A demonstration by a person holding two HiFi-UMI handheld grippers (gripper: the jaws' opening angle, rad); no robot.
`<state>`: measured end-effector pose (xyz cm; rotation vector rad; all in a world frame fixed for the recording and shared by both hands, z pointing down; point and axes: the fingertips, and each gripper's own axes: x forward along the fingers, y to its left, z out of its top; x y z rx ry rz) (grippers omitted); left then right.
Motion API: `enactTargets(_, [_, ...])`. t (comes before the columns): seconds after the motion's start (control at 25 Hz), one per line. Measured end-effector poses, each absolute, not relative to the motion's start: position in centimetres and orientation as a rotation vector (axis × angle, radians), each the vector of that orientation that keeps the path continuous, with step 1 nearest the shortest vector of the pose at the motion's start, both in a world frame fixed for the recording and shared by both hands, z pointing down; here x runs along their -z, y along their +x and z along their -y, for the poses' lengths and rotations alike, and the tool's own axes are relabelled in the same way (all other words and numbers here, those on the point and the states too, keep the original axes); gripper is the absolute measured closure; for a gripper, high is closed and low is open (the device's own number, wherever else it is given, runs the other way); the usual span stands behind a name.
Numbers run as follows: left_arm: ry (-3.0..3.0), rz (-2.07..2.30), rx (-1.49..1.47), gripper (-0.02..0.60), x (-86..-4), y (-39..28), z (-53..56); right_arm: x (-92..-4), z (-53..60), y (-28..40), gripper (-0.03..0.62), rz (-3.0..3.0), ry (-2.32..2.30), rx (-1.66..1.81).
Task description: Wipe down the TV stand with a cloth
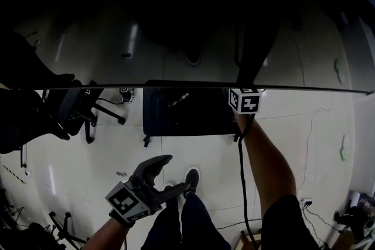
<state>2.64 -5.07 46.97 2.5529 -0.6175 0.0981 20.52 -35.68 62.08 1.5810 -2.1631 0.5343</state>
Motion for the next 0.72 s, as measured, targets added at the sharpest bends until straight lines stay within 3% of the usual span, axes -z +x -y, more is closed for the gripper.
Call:
enactTargets(0.44, [2.516,0.656,-0.087,0.209,-48.3,3.0,6.0,-70.2,35.2,19.8,0.533,2.054,1.493,-0.696])
enactTargets(0.72, [2.524,0.67,-0.073,0.209,-48.3,2.3,6.3,-69.1,35.1,19.6,0.533,2.081,1.518,-0.67])
